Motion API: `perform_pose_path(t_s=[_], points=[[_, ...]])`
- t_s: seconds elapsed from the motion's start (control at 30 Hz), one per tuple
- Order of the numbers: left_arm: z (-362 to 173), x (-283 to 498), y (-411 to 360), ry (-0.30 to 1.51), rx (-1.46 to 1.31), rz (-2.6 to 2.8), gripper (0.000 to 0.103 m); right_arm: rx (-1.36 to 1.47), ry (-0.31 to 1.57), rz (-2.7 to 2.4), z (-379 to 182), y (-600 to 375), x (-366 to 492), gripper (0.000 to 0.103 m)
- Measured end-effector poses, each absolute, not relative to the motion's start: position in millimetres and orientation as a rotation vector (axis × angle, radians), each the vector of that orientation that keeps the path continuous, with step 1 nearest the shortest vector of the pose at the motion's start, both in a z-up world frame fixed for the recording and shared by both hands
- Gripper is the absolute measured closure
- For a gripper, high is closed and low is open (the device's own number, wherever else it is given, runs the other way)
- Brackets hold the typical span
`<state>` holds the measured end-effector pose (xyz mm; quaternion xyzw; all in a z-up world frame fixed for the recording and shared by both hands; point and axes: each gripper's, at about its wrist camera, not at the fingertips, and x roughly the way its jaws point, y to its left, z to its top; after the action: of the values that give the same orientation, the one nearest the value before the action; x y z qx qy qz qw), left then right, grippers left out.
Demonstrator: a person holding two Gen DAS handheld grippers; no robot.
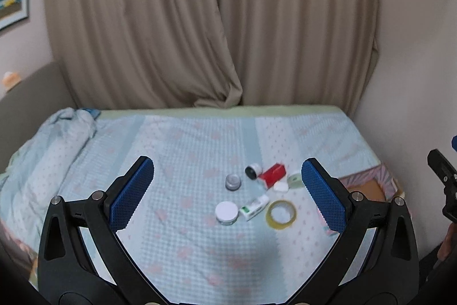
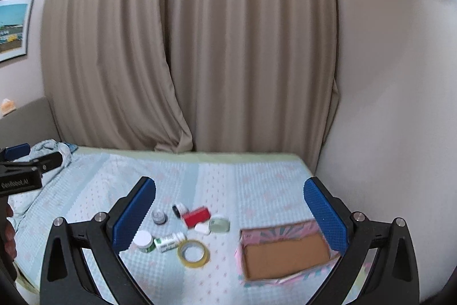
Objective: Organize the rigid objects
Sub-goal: 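Grasp the white round jar with the left gripper while the right grasps the yellow tape roll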
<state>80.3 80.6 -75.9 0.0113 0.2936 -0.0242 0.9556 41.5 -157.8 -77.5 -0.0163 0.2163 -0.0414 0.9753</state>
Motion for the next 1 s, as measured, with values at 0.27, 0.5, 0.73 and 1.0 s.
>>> perform_pose_path(t_s=[0.27, 0.5, 0.73, 1.0], points=[[-137, 156, 145, 0.7, 0.143, -0.199, 0.001, 0.058, 0.584, -0.216, -142, -93, 77, 0.0], [-220, 226, 148, 0.837, 0.221, -0.322, 0.001, 0.151, 0.707, -0.286, -220, -67, 118, 0.0], [-336, 261, 113, 0.966, 0.351, -0.451, 0.001, 0.193, 0.849, -0.342, -316, -77, 160, 0.0], [-458, 277, 77, 1.095, 0.442, -0.522, 0.001, 0.179, 1.009, -0.366, -427, -94, 206, 0.0]])
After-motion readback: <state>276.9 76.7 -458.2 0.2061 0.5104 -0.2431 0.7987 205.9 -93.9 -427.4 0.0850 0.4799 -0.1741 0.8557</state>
